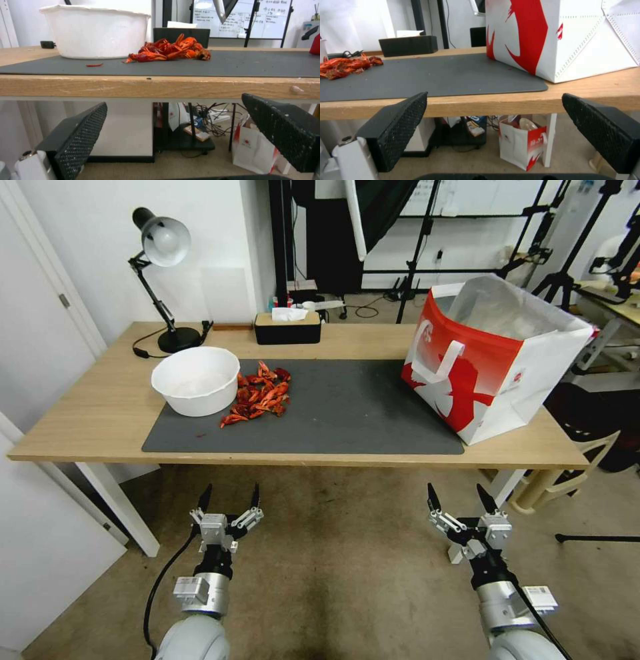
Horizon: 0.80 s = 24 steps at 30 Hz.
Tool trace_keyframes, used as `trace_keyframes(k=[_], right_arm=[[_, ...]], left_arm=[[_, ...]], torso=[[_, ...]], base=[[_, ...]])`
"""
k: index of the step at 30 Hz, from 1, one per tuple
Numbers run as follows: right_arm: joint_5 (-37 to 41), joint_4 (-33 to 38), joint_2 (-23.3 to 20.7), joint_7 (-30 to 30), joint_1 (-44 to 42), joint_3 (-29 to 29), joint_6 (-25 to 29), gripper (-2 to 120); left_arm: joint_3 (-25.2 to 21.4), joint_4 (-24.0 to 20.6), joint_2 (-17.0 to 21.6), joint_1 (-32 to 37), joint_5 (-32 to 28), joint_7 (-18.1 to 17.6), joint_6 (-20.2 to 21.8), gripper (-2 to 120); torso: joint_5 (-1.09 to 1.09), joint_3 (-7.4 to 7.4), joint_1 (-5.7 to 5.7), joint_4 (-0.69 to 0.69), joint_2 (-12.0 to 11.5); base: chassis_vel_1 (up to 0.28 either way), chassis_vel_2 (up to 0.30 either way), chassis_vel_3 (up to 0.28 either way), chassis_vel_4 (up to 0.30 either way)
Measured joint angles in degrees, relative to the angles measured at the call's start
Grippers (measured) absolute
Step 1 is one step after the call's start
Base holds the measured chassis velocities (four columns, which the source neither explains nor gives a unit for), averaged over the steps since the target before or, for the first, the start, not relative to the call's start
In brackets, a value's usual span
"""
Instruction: Close the takeout container lid, then place the container into the takeout bag.
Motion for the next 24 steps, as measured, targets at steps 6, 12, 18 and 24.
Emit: trace_keyframes(k=[6,12,18,24], right_arm=[[0.07,0.02,-0.08,0.02,0.06,0.0,-0.06,100],[0.12,0.05,-0.11,0.03,0.09,0.01,-0.13,100],[0.17,0.07,-0.13,0.03,0.11,0.02,-0.18,100],[0.2,0.09,-0.15,0.04,0.12,0.03,-0.2,100]], left_arm=[[0.02,-0.01,0.0,0.0,0.03,-0.02,0.01,100],[0.02,-0.02,0.0,0.0,0.04,-0.04,0.01,100],[0.02,-0.04,0.0,0.0,0.04,-0.05,0.03,100],[0.02,-0.05,0.0,0.0,0.04,-0.05,0.05,100]], torso=[[0.0,0.0,0.0,0.0,0.0],[0.0,0.0,0.0,0.0,0.0],[0.0,0.0,0.0,0.0,0.0],[0.0,0.0,0.0,0.0,0.0]], base=[[0.0,0.0,0.0,0.0],[0.0,0.0,0.0,0.0],[0.0,0.0,0.0,0.0],[0.0,0.0,0.0,0.0]])
